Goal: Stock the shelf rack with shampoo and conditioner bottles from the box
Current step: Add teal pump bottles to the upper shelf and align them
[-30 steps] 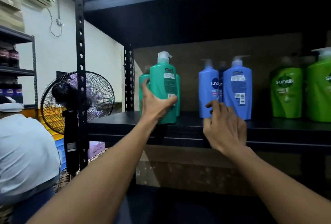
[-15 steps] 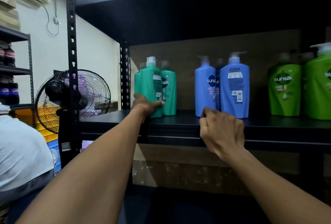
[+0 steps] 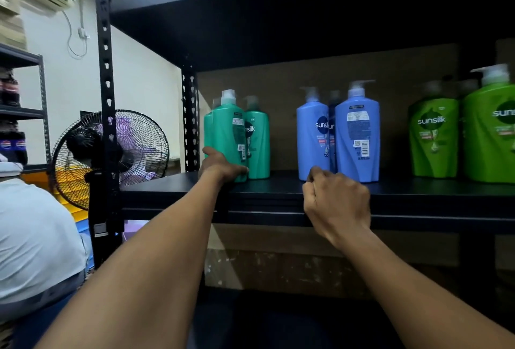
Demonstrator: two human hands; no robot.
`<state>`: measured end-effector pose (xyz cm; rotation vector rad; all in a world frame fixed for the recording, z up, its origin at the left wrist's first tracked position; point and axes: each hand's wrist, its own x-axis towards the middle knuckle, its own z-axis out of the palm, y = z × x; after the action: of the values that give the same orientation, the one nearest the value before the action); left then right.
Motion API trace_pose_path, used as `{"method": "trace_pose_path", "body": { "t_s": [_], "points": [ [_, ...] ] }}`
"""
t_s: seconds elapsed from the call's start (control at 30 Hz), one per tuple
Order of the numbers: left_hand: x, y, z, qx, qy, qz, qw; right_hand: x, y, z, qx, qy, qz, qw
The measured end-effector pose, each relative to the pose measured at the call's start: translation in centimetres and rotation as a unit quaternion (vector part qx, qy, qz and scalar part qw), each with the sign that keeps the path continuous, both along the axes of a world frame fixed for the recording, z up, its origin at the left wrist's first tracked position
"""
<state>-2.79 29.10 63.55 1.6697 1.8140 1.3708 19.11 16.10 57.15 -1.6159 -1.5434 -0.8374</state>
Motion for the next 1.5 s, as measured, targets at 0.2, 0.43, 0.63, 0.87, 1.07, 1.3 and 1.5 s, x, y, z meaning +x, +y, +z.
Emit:
{"method": "trace_pose_path", "body": {
  "t_s": [0.2,0.43,0.63,0.87,1.07,1.3,1.5],
  "points": [
    [0.0,-0.3,-0.1,0.036,0.02,0.062,0.997,-0.2,-0.2,0.1,-0.011,-0.002,0.003,1.0],
    [0.0,0.3,-0.3,0.01,0.008,0.028,1.0,-0.2,-0.2,0.2,-0.014,0.002,0.0,1.0],
    [0.1,0.3,-0.4,-0.03,0.054,0.029,0.998,-0.1,-0.2,0.2,-0.015,0.006,-0.001,1.0],
    [0.3,0.5,-0.5,-0.036,0.08,0.032,0.996,-0.1,0.1,0.1,0.001,-0.002,-0.007,1.0],
    [0.6,-0.2,-0.6,-0.023,0.073,0.05,0.996,-0.1,-0.1,0.0,-0.002,0.002,-0.007,1.0],
    [0.9,-0.9,-0.3,0.037,0.044,0.055,0.997,-0.1,-0.2,0.1,-0.004,-0.002,-0.006,1.0],
    [0.8,-0.8,-0.3,0.026,0.058,0.045,0.997,0.0,0.0,0.0,-0.007,-0.004,-0.008,1.0]
  ]
}}
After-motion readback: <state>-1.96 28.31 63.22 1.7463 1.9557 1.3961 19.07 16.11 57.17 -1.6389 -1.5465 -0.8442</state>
